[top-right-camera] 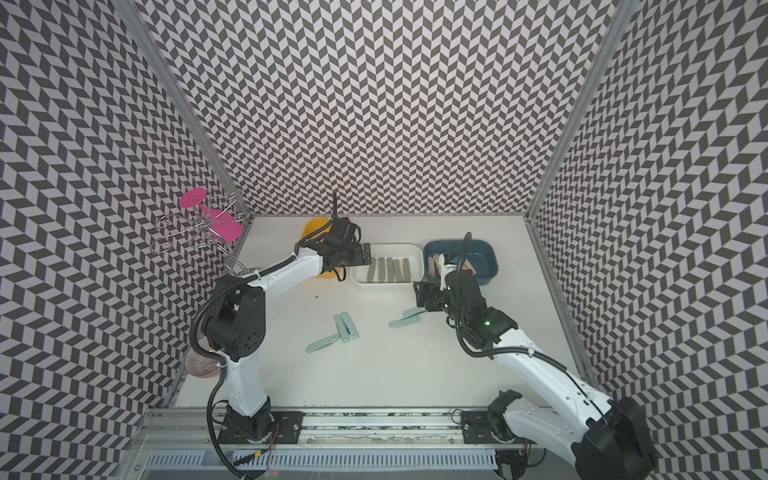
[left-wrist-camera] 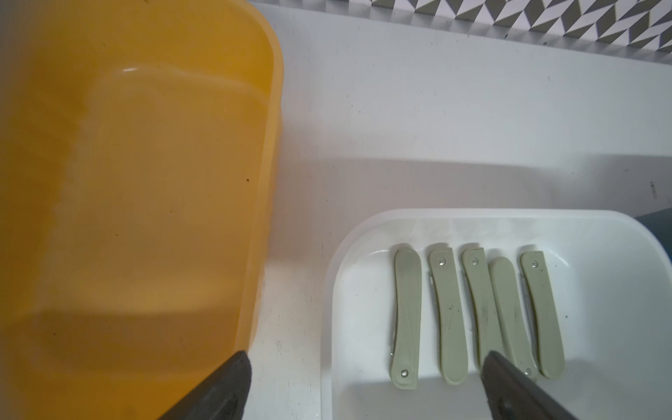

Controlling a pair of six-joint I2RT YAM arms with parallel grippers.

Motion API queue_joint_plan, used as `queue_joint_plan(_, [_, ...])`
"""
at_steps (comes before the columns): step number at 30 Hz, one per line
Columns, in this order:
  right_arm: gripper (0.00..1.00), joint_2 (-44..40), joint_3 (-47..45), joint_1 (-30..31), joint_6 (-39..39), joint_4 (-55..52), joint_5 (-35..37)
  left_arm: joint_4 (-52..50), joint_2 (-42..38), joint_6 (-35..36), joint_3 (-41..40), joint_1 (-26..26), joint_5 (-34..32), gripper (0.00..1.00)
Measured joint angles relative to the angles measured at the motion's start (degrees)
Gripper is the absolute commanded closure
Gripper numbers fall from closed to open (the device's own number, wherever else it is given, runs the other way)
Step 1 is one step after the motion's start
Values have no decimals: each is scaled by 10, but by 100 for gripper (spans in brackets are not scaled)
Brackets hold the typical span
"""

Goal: Place the fruit knives into the storage box by color
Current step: Place the fruit knife in the storage box, then move the storage box to the center of the board.

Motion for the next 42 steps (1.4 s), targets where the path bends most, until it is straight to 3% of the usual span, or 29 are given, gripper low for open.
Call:
queue_joint_plan(21, [12, -30, 14, -45, -4, -21, -15, 33, 56, -24, -2, -34, 50, 0])
queue_joint_plan(42, [12, -43, 14, -55, -6, -33, -17, 59, 145, -74, 114, -99, 94, 0])
